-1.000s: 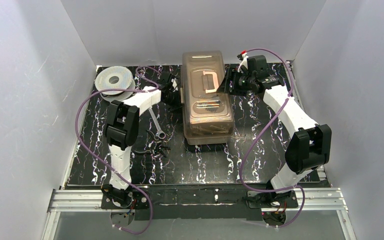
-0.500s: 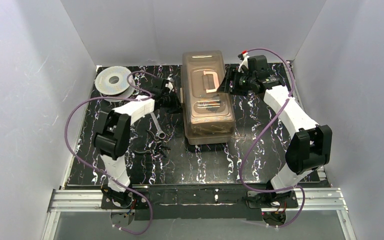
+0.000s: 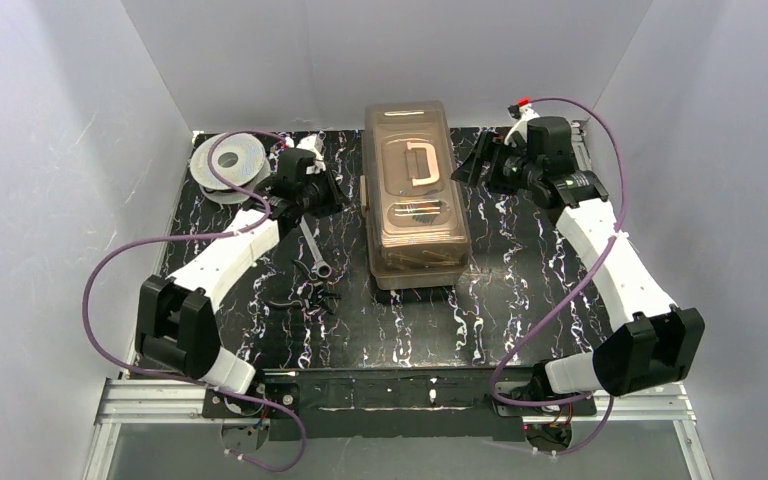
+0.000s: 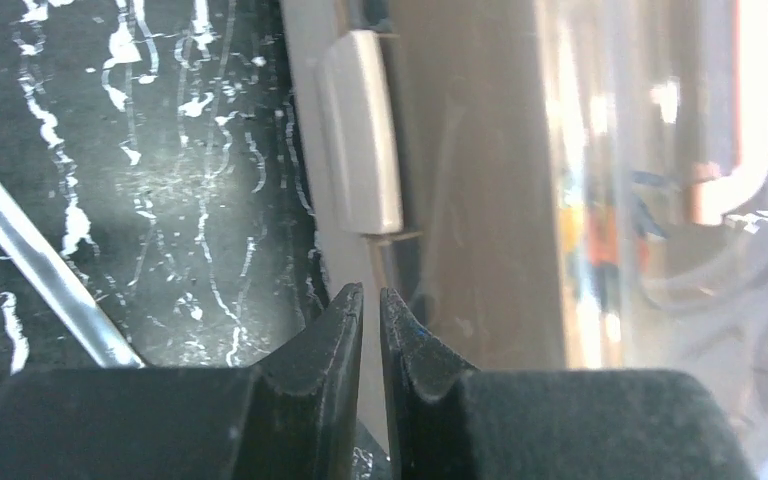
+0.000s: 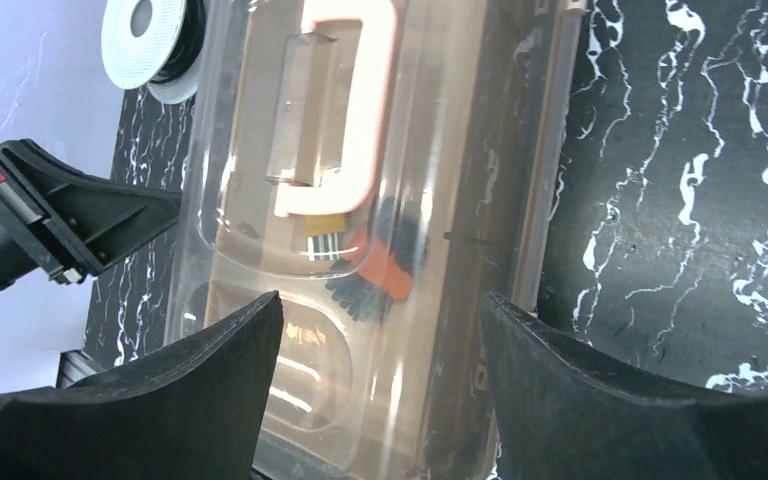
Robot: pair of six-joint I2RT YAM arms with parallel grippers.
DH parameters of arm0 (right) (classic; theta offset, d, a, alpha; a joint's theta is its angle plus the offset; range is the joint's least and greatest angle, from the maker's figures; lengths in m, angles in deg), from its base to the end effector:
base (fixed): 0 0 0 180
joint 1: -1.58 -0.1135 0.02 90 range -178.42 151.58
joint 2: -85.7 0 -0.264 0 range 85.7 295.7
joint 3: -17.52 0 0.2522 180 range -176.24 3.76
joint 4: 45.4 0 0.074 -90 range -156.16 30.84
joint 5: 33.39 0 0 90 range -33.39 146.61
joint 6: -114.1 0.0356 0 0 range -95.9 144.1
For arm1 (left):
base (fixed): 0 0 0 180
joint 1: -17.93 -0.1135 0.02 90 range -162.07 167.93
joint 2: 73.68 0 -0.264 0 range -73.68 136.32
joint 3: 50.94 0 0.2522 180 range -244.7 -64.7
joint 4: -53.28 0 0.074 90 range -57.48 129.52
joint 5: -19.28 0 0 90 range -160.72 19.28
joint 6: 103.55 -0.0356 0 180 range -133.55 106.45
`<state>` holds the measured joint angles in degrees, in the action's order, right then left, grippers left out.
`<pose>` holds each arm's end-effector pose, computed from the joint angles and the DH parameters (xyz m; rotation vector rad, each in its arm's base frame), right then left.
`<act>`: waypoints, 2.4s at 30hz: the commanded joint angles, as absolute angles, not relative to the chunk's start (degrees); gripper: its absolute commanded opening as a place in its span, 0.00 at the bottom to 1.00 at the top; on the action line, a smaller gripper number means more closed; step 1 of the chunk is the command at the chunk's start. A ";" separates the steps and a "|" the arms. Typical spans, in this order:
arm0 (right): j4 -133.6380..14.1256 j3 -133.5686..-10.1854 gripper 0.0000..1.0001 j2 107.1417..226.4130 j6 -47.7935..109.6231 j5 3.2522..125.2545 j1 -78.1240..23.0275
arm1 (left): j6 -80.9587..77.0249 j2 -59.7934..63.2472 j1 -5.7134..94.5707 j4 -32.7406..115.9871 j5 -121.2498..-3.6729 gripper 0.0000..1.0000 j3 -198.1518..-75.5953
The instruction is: Pack the tool kit
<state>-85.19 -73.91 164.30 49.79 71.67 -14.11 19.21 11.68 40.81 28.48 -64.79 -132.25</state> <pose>0.2963 0.0928 0.3792 0.0134 2.1007 0.7126 0.3174 -0.1379 0.3060 -0.1194 2.1444 -0.6903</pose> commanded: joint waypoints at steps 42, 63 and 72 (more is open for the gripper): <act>-82.96 -65.88 0.77 156.04 50.94 64.93 -11.02 | -3.16 29.80 52.30 32.32 -76.95 0.00 -147.79; -59.06 -38.74 0.82 133.04 44.99 51.98 -6.76 | 6.51 -4.83 46.05 40.06 -92.85 0.11 -115.33; -28.81 -10.24 0.87 121.66 38.35 47.49 -6.75 | -1.60 -24.25 46.77 50.19 -106.79 0.98 -91.50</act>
<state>-44.03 -13.59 121.83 44.46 50.78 -7.00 2.43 -19.63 46.29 48.53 -96.06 -96.18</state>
